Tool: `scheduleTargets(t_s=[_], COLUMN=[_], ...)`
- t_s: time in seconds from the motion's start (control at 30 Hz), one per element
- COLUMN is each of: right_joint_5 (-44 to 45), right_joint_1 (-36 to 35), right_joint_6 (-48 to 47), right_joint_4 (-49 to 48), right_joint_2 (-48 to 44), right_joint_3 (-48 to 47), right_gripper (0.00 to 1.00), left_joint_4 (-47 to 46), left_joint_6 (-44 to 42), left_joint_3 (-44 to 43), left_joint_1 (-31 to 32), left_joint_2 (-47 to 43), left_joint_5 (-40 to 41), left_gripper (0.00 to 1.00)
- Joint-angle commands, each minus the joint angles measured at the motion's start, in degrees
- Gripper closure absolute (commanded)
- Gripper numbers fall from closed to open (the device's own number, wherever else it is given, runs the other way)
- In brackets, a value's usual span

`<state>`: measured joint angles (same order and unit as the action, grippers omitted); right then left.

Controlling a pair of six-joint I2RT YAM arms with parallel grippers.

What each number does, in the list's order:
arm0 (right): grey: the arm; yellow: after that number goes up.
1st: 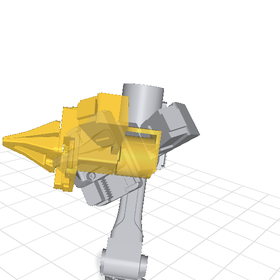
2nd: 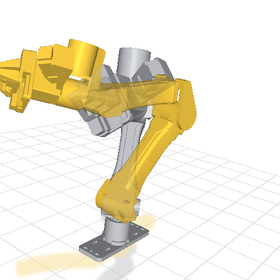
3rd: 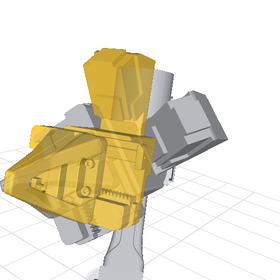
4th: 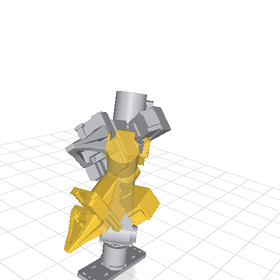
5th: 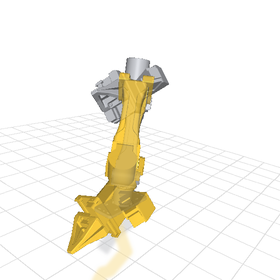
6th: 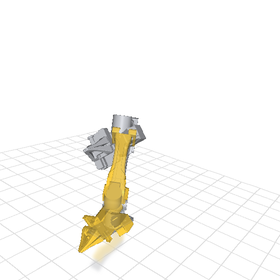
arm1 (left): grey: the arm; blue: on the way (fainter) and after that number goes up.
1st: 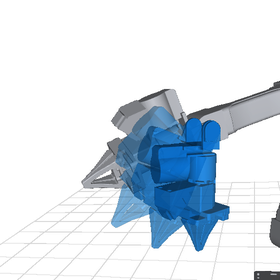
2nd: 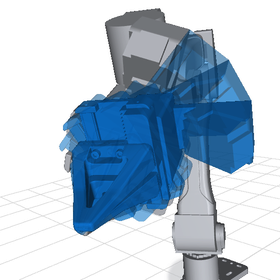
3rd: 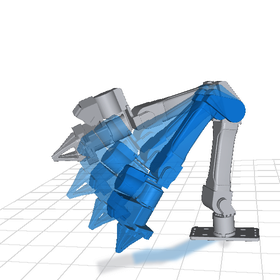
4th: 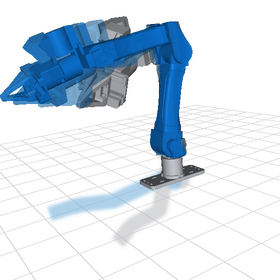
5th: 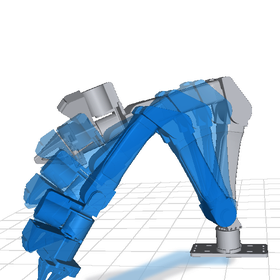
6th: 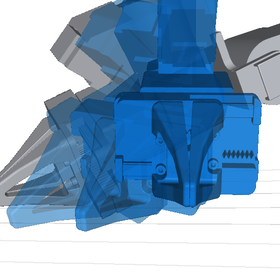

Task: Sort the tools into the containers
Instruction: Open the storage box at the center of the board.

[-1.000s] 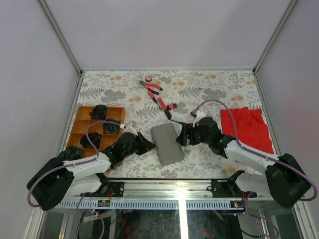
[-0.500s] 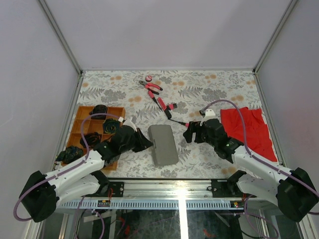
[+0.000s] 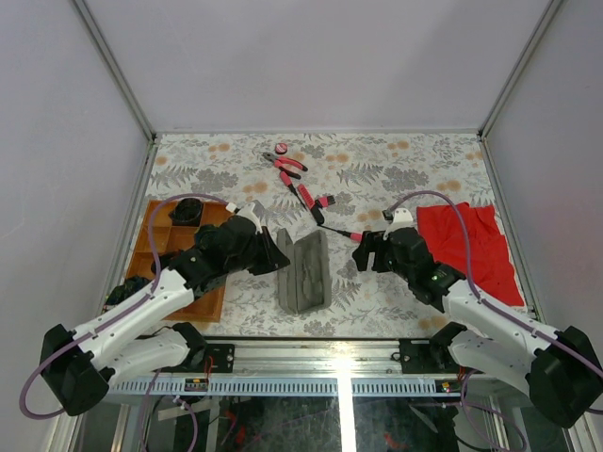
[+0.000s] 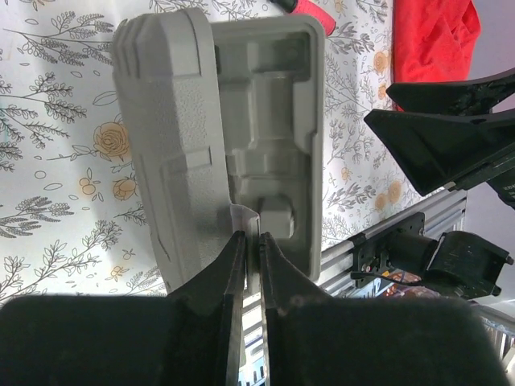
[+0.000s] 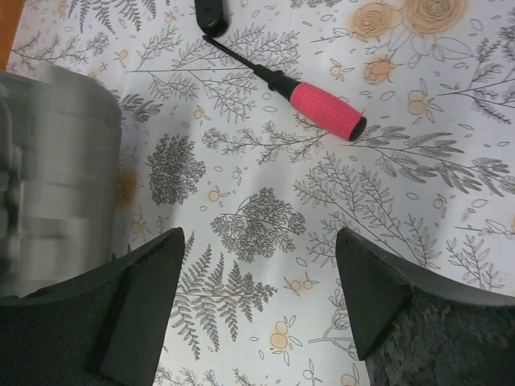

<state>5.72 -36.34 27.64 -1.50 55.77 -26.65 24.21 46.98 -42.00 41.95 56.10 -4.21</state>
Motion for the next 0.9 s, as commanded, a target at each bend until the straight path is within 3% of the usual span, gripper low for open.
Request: scheduleTargets(t_s=[0.0,0.3,0.43,0.67,0.87], right_joint_5=[4.1,12.9,12.2,-9.6,-31.5], right_joint_1=[-0.3,-0.3,-0.2,-0.3,-0.3], right_joint_6=[-0.8,-1.6,-3.6,-6.6,0.7], right_joint_4=[1.8,6.3,6.8,3.9,-7.8], right_joint_2=[-2.7,-9.8,-12.3,-10.1,-1.6], right_joint_3=[-1.0,-0.6,-0.8,-3.0,-0.8], right_gripper=[0.18,0.17,0.19,0.28,0.43], left_joint_4=[2.9,-0.3,-1.7,-3.2,-4.4], left_joint_6=[-2.0,-1.9,-1.6,-1.4,-1.0], left_joint_3=[-3.4,-1.4,0.5,2.0,2.6], left_joint_1=[-0.2,-0.2,-0.2,-0.2,-0.2], left_joint_2=[0.2,-3.1,-3.8,-4.8,-4.7], left_joint_5=[-1.7,-1.1,-1.5,-1.8,-1.9], left_gripper=[1.0,1.0,1.0,1.0,1.0])
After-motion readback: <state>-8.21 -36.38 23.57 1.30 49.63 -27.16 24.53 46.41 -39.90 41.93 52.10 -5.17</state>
